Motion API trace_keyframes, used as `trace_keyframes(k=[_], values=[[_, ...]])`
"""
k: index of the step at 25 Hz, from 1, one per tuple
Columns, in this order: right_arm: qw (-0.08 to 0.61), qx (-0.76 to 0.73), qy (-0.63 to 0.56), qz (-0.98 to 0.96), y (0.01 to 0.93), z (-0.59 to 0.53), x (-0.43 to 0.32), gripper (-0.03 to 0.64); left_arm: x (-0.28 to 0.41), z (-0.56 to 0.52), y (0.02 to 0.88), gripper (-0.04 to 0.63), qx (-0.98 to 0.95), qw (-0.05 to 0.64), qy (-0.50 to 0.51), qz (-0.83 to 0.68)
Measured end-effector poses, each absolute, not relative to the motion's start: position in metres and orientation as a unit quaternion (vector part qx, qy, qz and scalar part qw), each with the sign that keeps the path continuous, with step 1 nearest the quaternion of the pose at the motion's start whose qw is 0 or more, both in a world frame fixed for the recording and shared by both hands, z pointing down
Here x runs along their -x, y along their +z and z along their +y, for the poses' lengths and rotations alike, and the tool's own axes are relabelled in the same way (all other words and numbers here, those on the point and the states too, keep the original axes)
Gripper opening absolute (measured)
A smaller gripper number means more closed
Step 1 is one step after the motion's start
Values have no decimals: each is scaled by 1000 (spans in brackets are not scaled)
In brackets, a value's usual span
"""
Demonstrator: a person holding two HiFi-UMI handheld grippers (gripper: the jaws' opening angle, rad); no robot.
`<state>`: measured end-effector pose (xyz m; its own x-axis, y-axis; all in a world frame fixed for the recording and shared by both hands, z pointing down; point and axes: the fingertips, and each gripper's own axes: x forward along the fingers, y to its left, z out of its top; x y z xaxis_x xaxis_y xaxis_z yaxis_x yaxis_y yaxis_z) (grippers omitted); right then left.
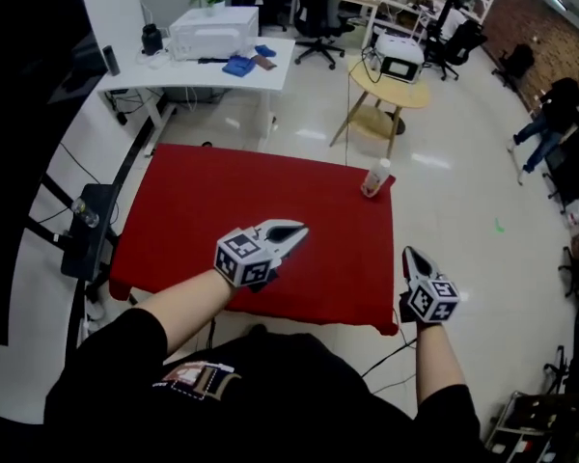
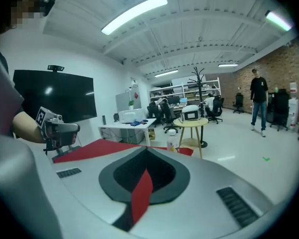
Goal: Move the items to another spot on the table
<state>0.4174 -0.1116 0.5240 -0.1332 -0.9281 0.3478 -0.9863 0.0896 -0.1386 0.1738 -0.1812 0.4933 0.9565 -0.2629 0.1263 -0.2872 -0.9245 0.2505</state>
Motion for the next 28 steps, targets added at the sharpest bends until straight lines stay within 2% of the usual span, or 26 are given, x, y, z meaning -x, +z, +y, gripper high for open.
trace_keyframes(k=[8,16,19,22,28], values=[[86,-686,167,-703,537,-142,-466,3,-236,-239,531,3,-976,159,67,-133],[80,-653,178,-732,563,-162,-522,17,-344,-286,585,3,-965,141,115,-187],[85,-631,187,-748,574,-169,-534,43,-384,-308,608,106,-958,148,125,-212],[86,-619,195,-756,587,-178,-542,48,-422,-329,631,224,-956,119,157,-217],[76,-615,212,-755,611,-186,-542,48,-474,-391,695,370,-939,137,198,-244]])
